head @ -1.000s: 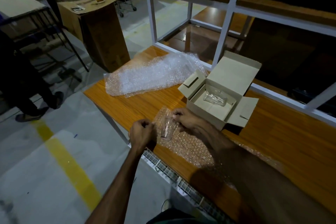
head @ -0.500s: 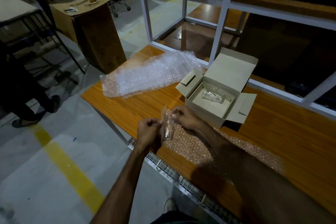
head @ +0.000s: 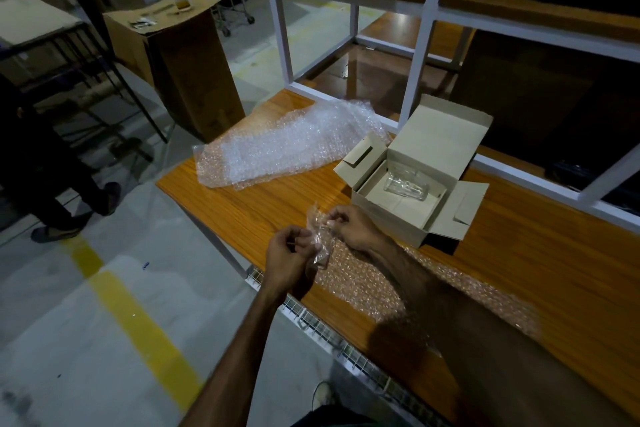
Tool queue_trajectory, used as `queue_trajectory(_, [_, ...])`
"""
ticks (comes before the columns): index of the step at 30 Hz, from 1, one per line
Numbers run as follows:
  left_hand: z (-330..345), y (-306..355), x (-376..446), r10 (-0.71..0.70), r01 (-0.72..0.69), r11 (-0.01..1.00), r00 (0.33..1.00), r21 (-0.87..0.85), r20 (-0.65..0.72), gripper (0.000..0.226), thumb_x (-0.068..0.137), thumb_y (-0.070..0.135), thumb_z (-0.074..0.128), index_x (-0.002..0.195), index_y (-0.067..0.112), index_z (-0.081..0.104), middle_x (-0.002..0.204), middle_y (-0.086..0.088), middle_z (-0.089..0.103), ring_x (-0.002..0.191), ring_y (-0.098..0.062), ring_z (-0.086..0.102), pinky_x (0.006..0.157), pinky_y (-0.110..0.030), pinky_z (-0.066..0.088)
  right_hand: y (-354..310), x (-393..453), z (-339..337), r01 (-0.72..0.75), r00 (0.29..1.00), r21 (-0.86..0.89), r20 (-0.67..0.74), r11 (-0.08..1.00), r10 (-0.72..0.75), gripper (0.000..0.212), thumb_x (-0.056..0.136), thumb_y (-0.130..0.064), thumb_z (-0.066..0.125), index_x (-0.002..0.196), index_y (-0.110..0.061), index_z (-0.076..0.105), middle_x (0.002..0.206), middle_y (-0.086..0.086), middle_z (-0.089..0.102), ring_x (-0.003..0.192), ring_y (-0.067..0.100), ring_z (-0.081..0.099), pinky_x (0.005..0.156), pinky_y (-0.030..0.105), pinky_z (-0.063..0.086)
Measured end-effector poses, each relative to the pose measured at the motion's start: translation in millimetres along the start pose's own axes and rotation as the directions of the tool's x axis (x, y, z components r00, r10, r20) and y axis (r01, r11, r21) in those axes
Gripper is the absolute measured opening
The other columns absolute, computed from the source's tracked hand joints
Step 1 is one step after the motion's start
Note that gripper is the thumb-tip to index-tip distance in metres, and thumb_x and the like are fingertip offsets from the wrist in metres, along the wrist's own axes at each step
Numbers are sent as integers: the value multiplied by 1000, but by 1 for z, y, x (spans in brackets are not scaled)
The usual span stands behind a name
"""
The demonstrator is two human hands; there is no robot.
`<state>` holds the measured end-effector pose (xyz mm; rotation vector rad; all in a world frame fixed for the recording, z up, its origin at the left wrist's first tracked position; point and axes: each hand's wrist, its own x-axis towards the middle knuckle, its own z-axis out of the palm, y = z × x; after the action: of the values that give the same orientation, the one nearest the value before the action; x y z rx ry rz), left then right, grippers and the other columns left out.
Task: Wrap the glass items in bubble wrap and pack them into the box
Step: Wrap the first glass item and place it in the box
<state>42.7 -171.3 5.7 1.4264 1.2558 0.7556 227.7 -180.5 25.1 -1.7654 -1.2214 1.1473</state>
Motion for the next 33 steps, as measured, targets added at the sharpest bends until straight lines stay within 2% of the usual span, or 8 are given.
queue_trajectory(2, [3, 0, 1, -5, 7, 999, 1000, 54, -30, 32, 84, 13, 87, 109, 16, 66, 99, -7, 69, 85, -19, 72, 67, -38, 65, -1, -1, 0, -10, 1000, 0, 0, 1000, 10, 14, 103, -7, 60, 103, -15, 70, 96, -3, 68, 86, 8, 63, 61, 14, 45])
queue_trajectory(6, [6, 8, 1, 1, 7, 987, 999, 159, -48, 52, 82, 22, 90, 125, 17, 60, 105, 6, 66, 83, -5, 67, 56, -19, 55, 0, -3, -3, -31, 999, 17, -3, 999, 31, 13, 103, -9, 60, 107, -13, 71, 99, -3, 68, 89, 8, 64, 63, 17, 46])
queue_trajectory(11, [17, 8, -1, -89, 111, 955, 992, 274, -92, 28, 82, 33, 89, 87, 10, 73, 80, 1, 75, 63, -10, 71, 58, -35, 63, 2, -7, -13, -32, 999, -18, 7, 999, 32, 13, 103, -9, 61, 110, -10, 72, 96, -6, 67, 87, 5, 62, 66, 19, 46])
queue_trajectory(15, [34, 12, -9, -35, 90, 931, 987, 355, -158, 31, 79, 29, 90, 85, 11, 66, 73, 1, 65, 57, -9, 58, 41, -15, 41, 9, -13, -26, -24, 1000, -82, 4, 996, 24, 19, 100, -4, 63, 115, -8, 74, 106, -1, 71, 93, 6, 64, 70, 19, 48])
queue_trajectory(20, [68, 11, -28, 46, 53, 929, 966, 366, -256, 40, 77, 35, 85, 86, 25, 48, 85, -1, 56, 74, -23, 54, 57, -35, 45, 37, -37, -38, -50, 999, -233, -14, 971, 48, 26, 100, -11, 64, 123, -19, 72, 124, -4, 69, 111, 10, 63, 82, 24, 49])
queue_trajectory(26, [90, 13, -44, 245, -94, 884, 927, 457, -284, 32, 96, 41, 72, 94, 24, 45, 96, 6, 43, 81, -13, 39, 63, -24, 33, 72, -74, -54, 135, 990, -609, 47, 781, -134, 20, 101, -23, 66, 119, -25, 73, 132, -10, 58, 128, 9, 48, 109, 35, 45])
queue_trajectory(30, [99, 0, -52, 317, -168, 838, 924, 519, -212, 28, 91, 14, 74, 106, 17, 51, 106, 2, 48, 85, -10, 42, 65, -16, 28, 77, -91, -59, 189, 978, -600, 42, 778, -205, 23, 102, -18, 64, 123, -21, 73, 135, -8, 63, 125, 9, 55, 106, 32, 49])
queue_trajectory(33, [101, -8, -58, 395, -241, 770, 907, 591, -145, 30, 89, 11, 76, 114, 10, 58, 118, -8, 58, 94, -21, 55, 73, -25, 42, 80, -101, -64, 177, 979, -532, 5, 828, -206, 17, 101, -8, 58, 108, -10, 73, 120, 1, 71, 112, 11, 62, 99, 38, 56])
